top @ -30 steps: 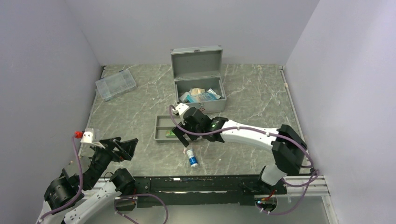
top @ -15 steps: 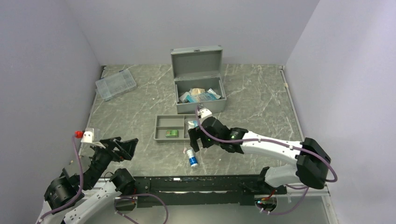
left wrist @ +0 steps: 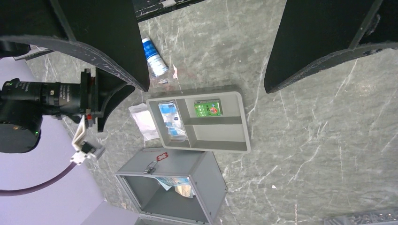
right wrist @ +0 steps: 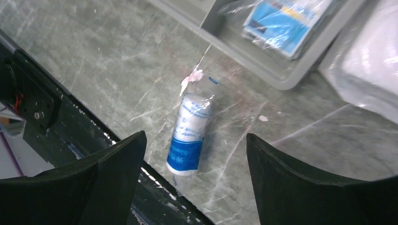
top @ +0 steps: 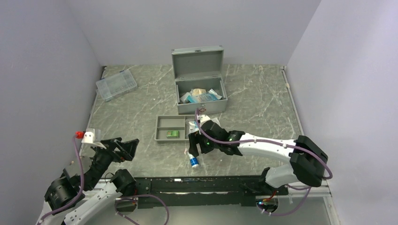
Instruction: Organize the medicine kit
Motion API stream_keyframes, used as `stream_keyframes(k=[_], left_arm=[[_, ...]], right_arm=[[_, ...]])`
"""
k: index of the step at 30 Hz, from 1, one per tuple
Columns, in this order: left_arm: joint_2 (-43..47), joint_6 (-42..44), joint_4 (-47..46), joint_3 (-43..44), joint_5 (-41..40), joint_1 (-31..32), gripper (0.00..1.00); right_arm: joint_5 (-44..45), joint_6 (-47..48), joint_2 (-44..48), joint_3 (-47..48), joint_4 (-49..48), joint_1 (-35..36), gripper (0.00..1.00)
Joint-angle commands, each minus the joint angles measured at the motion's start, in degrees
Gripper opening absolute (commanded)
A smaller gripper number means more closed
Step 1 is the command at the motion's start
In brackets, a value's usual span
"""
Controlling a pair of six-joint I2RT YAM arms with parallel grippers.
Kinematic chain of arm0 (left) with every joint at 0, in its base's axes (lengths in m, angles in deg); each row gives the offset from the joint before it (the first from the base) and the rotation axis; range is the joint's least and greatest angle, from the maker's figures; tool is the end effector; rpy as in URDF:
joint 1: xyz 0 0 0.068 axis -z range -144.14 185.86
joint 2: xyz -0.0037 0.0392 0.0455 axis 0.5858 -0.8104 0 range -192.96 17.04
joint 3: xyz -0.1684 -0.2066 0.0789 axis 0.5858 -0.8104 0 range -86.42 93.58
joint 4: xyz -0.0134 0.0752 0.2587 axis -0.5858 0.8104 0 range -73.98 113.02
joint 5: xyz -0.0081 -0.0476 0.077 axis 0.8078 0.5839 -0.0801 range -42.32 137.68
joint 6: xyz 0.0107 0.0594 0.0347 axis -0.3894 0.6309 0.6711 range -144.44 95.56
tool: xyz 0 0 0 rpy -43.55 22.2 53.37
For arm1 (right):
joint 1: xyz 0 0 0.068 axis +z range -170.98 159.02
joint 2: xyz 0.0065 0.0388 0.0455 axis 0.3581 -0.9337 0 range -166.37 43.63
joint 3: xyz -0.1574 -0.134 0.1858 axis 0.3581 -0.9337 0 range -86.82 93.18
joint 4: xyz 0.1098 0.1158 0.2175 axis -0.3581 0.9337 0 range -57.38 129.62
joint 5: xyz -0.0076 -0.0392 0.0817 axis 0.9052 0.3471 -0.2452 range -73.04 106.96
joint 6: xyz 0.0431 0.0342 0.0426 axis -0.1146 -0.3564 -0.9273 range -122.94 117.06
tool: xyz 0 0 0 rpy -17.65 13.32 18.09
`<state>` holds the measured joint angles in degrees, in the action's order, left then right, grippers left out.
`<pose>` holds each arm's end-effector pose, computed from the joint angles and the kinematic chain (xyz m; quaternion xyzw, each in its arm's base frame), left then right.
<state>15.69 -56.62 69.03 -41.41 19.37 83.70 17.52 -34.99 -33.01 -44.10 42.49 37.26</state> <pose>0.0301 0.0070 0.3183 -0.0562 0.7539 -0.2606 0.6005 0.1563 0.2516 0.1933 -0.2066 0.8963 0.2750 0.2799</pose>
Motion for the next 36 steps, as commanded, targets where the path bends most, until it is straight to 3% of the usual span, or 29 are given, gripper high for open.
stream_keyframes(k=[1,19,27,36], left_arm=[[-0.9,0.2,-1.6,0.6,-0.6,0.1,0.99],[-0.6,0.4,-1.6,0.6,-0.4,0.1,0.99],[-0.3,0.3,-1.6,0.6,-0.5,0.1,0.99],[-0.3,0.3,-1.6,0.6,-0.4,0.1,0.99]], right_arm=[[-1.2,-2.5,-3.5,3.8,-0.8,2.4,0.79],[8.5,-5.9,-14.4,9.9,6.7,8.4,0.61],[10.3,-5.9,-16.8,11.5,9.0,10.1,0.46],[13.2,-4.7,-16.3,13.9,11.4,10.9,0.16]])
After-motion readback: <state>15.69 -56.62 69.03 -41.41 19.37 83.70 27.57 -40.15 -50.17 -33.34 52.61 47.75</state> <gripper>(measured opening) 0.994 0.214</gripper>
